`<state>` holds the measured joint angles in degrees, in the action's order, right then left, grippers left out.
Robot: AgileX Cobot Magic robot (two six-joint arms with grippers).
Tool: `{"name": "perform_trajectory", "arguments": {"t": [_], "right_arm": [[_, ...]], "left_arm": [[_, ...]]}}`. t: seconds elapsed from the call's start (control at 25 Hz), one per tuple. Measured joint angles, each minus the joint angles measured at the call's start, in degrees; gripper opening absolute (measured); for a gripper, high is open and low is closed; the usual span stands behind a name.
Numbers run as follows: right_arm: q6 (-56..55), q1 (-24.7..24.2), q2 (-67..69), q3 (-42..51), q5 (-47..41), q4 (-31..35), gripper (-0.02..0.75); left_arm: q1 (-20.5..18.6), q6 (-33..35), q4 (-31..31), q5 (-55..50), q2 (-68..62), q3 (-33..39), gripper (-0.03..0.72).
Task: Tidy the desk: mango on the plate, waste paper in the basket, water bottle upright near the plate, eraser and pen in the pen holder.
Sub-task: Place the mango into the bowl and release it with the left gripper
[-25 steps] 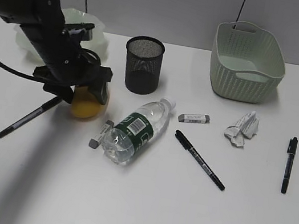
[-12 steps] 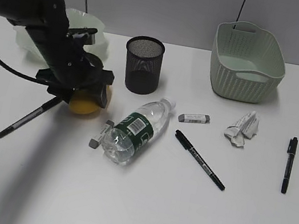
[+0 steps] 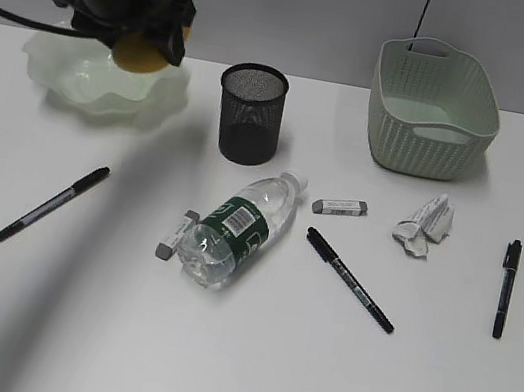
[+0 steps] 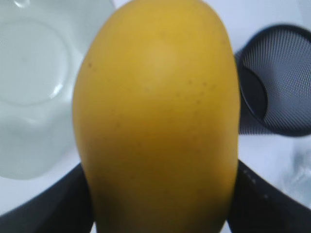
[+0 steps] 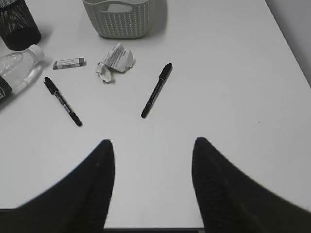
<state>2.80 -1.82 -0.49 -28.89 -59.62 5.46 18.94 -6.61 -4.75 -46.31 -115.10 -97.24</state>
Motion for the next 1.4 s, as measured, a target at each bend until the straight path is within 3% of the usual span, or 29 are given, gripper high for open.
{"name": "perform_trajectory", "arguments": {"t": [0.24,0.44,1.0,1.2,1.4], "right_arm": [[0.00,0.00,0.00,0.00,0.00,0.00,0.417],[0.00,0.00,0.00,0.00,0.00,0.00,0.417],[0.00,0.00,0.00,0.00,0.00,0.00,0.417],[0.00,0.00,0.00,0.00,0.00,0.00,0.417],[0.00,0.00,0.00,0.00,0.00,0.00,0.417]], "left_arm": [[-7.33,0.00,0.84,5.57,-0.39,-2.30,0.551],[-10.66,0.00,0.97,10.97,-4.64,-2.37,0.550],[-10.84,0.00,1.22,24.42,-16.82,-2.37,0.550],[-10.84,0.00,1.33,25.90,-17.15,-2.41,0.624],[-10.84,0.00,1.39,25.13,-16.89,-2.41,0.633]]}}
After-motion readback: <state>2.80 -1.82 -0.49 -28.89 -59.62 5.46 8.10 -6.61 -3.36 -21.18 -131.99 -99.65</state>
